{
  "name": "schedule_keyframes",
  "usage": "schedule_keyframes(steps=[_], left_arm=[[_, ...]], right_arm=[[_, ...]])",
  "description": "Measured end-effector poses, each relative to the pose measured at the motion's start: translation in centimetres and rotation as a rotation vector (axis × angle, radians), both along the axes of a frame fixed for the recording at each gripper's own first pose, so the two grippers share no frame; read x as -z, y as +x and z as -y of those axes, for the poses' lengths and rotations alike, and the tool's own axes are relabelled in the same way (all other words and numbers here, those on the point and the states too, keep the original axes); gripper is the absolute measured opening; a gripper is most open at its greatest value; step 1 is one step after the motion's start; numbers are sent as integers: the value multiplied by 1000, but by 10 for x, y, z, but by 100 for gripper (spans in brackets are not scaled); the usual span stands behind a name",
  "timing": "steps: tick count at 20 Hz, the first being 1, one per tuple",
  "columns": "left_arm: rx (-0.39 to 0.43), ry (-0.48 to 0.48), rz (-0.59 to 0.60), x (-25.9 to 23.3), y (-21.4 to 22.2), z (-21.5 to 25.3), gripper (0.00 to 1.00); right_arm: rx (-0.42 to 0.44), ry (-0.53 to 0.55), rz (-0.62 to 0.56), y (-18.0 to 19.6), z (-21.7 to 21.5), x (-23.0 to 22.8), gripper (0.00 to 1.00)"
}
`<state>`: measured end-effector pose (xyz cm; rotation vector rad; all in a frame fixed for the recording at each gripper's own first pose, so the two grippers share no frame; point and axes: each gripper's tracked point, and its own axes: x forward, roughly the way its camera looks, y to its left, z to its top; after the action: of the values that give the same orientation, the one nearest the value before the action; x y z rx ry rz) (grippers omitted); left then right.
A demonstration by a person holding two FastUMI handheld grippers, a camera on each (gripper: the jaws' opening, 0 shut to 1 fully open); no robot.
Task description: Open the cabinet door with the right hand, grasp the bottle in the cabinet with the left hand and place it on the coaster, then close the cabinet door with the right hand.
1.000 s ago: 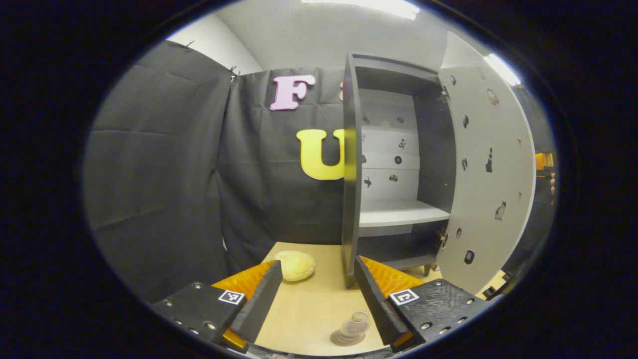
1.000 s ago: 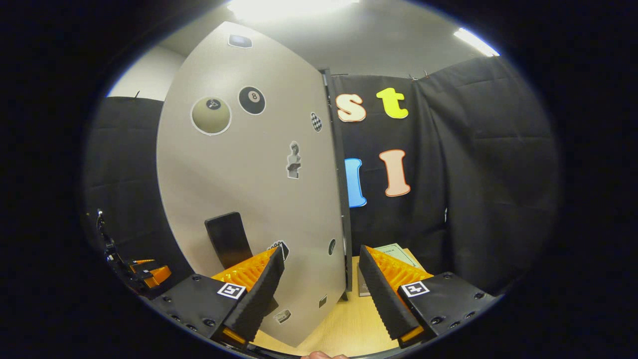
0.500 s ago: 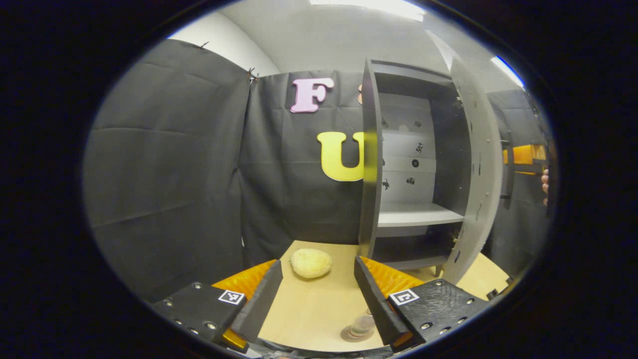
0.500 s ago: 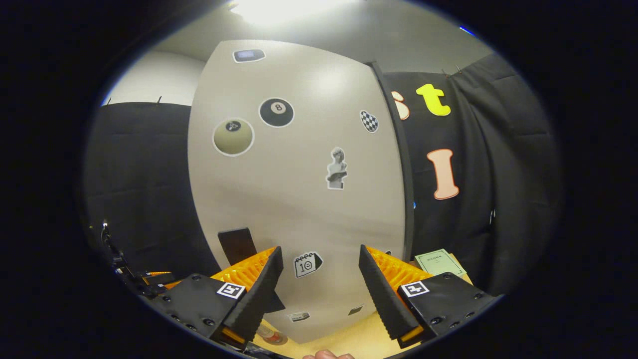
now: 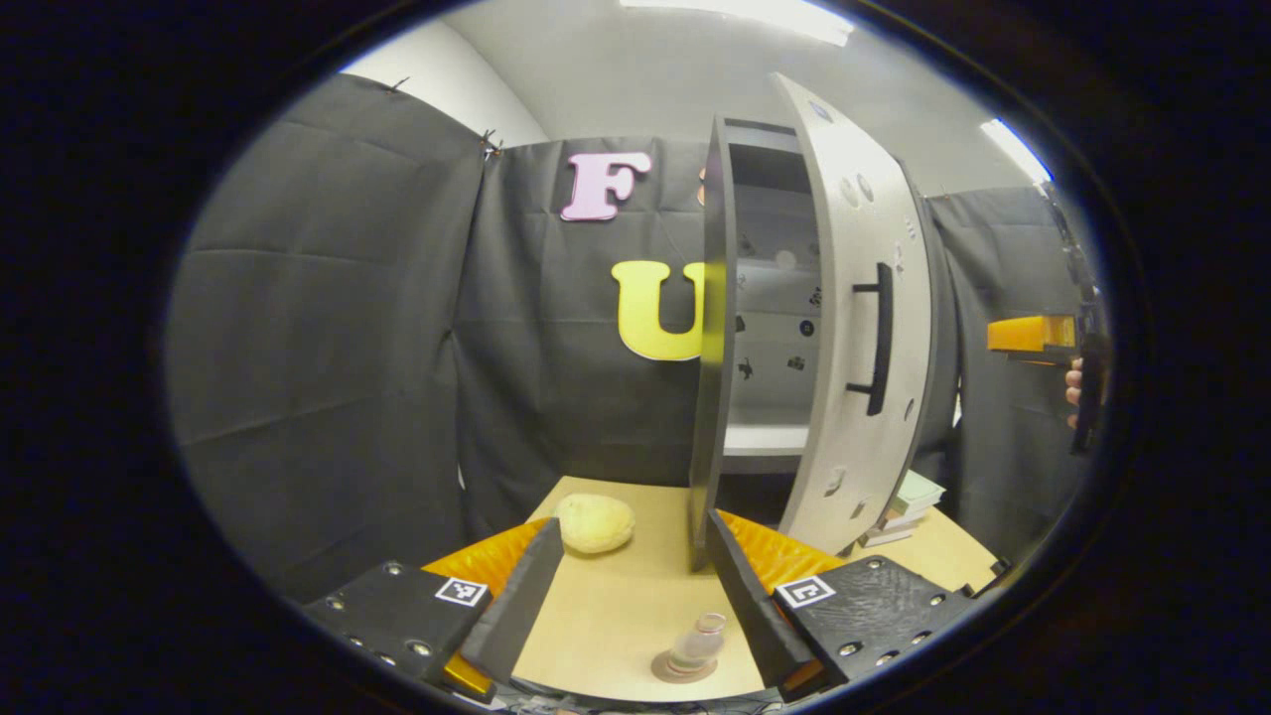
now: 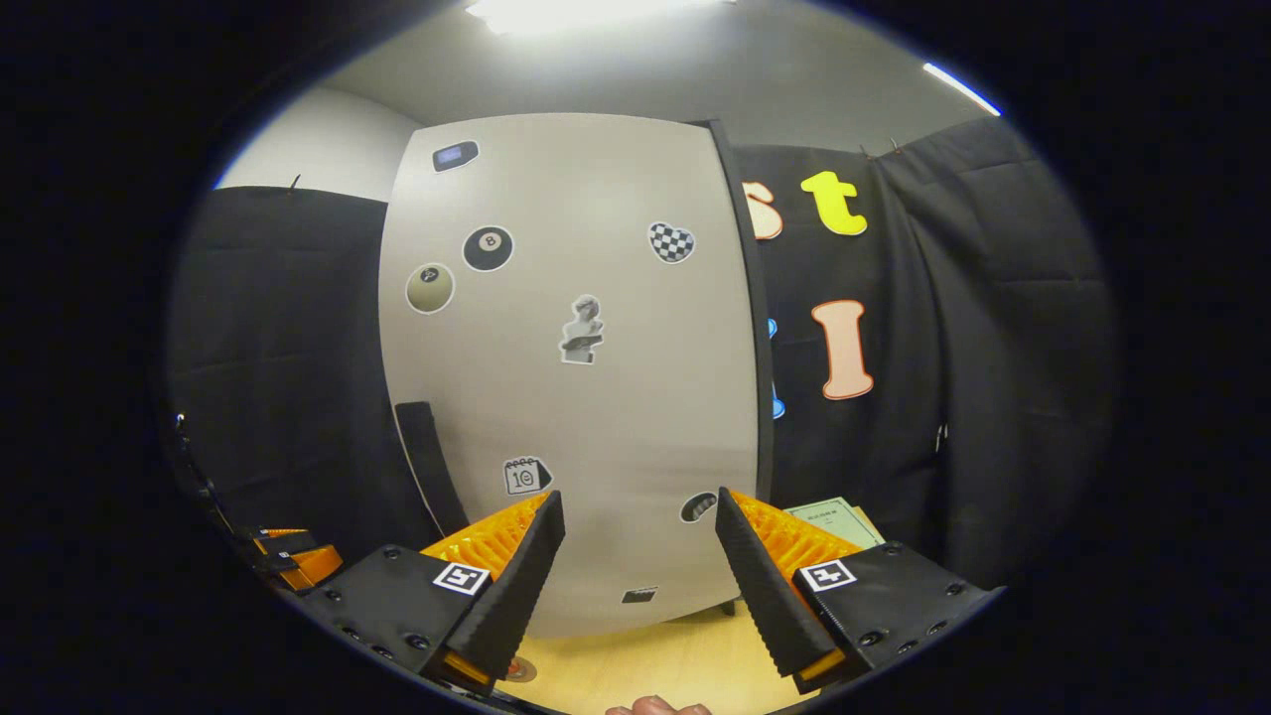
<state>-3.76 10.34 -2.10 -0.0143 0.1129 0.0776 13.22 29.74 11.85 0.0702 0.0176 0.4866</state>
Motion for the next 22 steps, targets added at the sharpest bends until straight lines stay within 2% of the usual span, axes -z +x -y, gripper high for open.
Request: schedule_keyframes(steps=[5, 8, 9, 15, 17, 19, 20, 21, 22], left_arm=[[35, 51, 61, -14, 6, 3, 87], [41, 44, 93, -39, 26, 38, 87], [44, 38, 102, -46, 30, 48, 89], [50, 24, 116, -60, 47, 105, 87], [49, 10, 138, -65, 50, 121, 87], [27, 38, 137, -65, 47, 125, 89], [19, 49, 135, -64, 47, 126, 87], [24, 48, 131, -63, 47, 131, 89], [29, 39, 127, -60, 48, 136, 87]], right_arm=[[165, 24, 32, 27, 56, -2, 98], [257, 40, 38, 43, 90, 3, 98], [265, 51, 37, 47, 96, 7, 98], [258, 33, -4, 61, 128, 36, 98], [229, 29, -7, 65, 129, 40, 98], [205, 28, 9, 67, 131, 41, 98], [205, 24, 14, 68, 133, 41, 98], [202, 20, 13, 69, 133, 44, 98], [198, 24, 13, 68, 132, 45, 98]])
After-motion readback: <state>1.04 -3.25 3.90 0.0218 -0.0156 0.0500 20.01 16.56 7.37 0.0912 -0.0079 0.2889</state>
